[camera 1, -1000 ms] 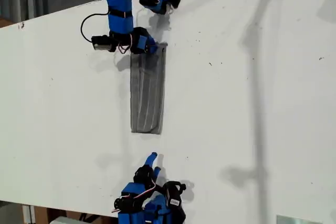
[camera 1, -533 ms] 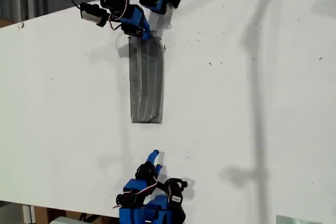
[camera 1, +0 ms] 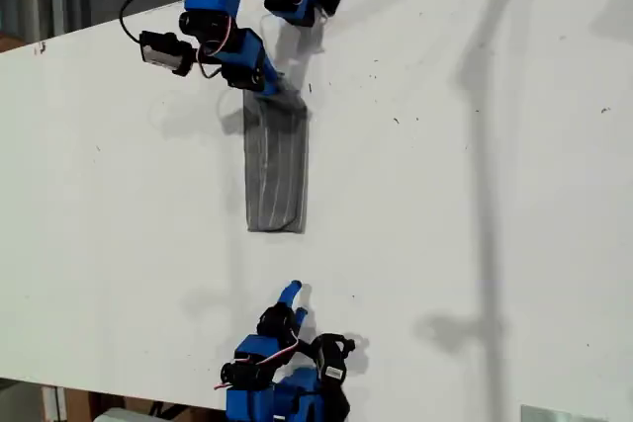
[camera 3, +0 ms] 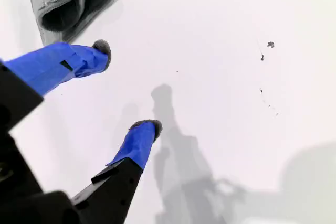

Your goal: Grasp corners of a square towel and fold twice.

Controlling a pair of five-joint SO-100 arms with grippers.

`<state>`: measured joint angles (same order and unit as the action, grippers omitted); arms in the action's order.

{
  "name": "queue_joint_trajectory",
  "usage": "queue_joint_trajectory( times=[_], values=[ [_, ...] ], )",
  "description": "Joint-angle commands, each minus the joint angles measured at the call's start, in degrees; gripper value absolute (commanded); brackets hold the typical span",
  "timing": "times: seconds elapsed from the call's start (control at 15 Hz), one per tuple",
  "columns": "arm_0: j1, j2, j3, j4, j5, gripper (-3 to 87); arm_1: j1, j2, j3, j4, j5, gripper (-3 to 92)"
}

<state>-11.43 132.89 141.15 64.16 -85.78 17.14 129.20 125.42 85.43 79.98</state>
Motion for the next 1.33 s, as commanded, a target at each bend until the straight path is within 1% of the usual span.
queue_joint_trajectory(
  times=[0.0,0.07,0.2,0.27,0.47,0.53,0.67,0.87,1.0,1.2,1.27],
  values=[
    [0.7,0.1,-0.5,-1.0,-0.2,24.4,0.3,7.3,8.3,-3.7,4.5,-0.1],
    [0.7,0.0,-0.7,-1.1,-0.2,24.4,0.4,11.1,11.9,-4.4,6.4,1.5],
    [0.9,-0.1,-1.3,-1.1,-0.2,24.4,0.4,21.2,18.6,-4.0,12.0,8.8],
    [1.0,-0.2,-1.5,-1.1,-0.2,24.4,0.3,25.7,20.9,-2.9,13.7,14.1],
    [1.4,-1.8,-3.7,-1.1,0.3,24.4,1.1,31.3,23.4,-0.6,15.9,30.3],
    [1.6,-2.4,-4.5,-0.9,0.4,24.4,1.4,31.6,23.7,0.2,16.4,33.3],
    [1.8,-2.5,-4.7,-0.5,0.4,24.4,0.8,33.8,25.0,1.3,17.1,34.9],
    [1.9,-2.5,-4.7,-0.1,0.4,24.4,2.0,23.0,22.4,-0.4,17.4,34.2],
    [2.2,-2.5,-4.7,0.3,0.4,24.4,2.1,19.9,21.2,0.2,17.1,33.7],
    [2.2,-2.8,-4.8,-1.1,1.3,24.4,5.5,2.2,16.2,-1.4,13.4,34.6],
    [2.1,-3.3,-5.2,-1.5,1.5,24.4,7.1,-0.5,14.1,-0.4,12.1,34.8]
  ],
)
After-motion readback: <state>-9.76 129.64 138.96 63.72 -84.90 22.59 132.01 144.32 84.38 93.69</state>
